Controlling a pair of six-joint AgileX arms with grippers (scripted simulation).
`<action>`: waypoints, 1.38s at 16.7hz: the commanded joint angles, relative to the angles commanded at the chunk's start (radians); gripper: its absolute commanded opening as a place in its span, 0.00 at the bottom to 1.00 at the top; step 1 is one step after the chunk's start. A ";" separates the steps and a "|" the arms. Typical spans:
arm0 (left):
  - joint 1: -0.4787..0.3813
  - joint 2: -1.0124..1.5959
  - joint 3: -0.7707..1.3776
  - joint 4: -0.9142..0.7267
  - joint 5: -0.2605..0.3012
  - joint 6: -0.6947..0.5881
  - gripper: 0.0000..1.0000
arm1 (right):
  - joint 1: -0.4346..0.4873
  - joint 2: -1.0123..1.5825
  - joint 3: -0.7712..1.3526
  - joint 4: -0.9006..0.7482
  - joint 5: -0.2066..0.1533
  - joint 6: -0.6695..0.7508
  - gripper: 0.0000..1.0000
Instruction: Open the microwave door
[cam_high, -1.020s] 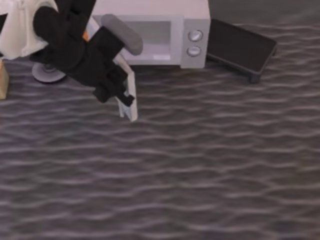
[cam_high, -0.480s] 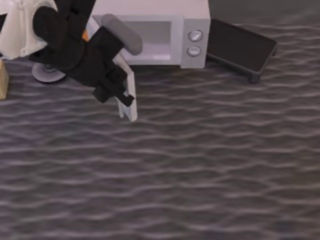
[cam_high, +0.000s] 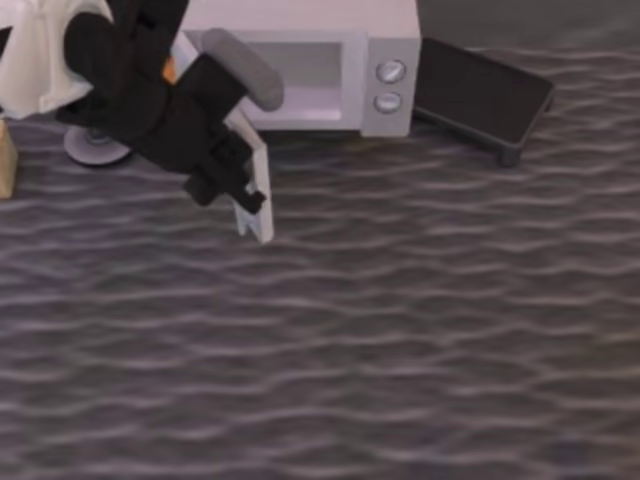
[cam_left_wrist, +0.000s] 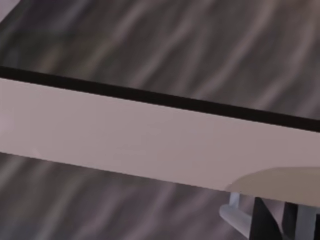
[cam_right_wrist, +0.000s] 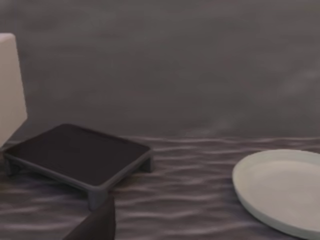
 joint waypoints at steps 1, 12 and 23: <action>0.008 -0.002 0.000 -0.005 0.009 0.020 0.00 | 0.000 0.000 0.000 0.000 0.000 0.000 1.00; 0.078 -0.016 -0.008 -0.060 0.084 0.192 0.00 | 0.000 0.000 0.000 0.000 0.000 0.000 1.00; 0.078 -0.016 -0.008 -0.060 0.084 0.192 0.00 | 0.000 0.000 0.000 0.000 0.000 0.000 1.00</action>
